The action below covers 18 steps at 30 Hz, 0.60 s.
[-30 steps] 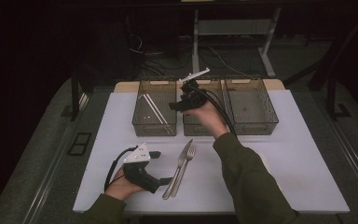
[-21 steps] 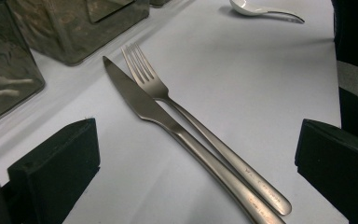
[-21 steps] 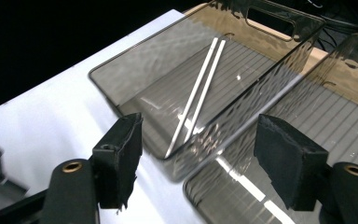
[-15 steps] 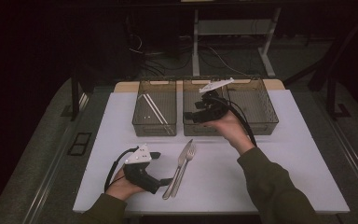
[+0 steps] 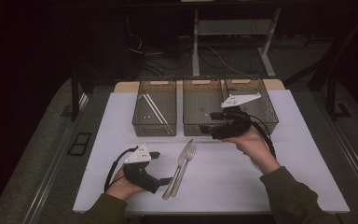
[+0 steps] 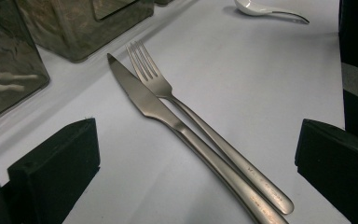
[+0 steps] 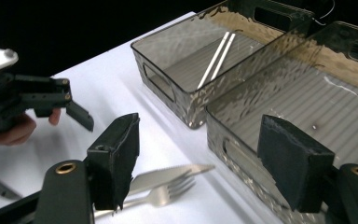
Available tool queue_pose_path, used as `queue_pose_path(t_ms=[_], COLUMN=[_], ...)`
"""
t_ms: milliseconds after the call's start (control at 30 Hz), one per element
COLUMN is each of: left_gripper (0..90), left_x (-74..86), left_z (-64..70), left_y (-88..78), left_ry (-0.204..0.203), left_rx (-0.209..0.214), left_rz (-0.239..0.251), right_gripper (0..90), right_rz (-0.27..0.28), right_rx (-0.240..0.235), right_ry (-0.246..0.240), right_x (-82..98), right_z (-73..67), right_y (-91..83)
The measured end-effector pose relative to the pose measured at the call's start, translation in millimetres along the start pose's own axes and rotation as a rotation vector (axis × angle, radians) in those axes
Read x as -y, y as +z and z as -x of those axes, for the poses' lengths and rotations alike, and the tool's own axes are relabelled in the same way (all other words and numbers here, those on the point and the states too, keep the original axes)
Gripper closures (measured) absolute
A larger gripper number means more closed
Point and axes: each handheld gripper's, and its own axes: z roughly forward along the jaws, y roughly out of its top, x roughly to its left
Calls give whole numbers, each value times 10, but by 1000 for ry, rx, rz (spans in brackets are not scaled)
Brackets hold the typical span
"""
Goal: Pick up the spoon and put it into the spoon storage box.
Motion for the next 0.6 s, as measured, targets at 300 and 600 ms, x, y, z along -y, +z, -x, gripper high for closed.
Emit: queue_pose_path(t_ms=[300,600], left_gripper=[0,0], left_x=[8,9], left_z=[1,5], left_y=[3,0], left_ry=[-3,-2], left_rx=[-8,-13], left_rz=[-7,-15], right_gripper=[346,610], right_rz=[16,-30], right_rx=[32,82], right_ry=[37,75], right_x=[408,901], right_z=[115,225], right_y=[-356,-648])
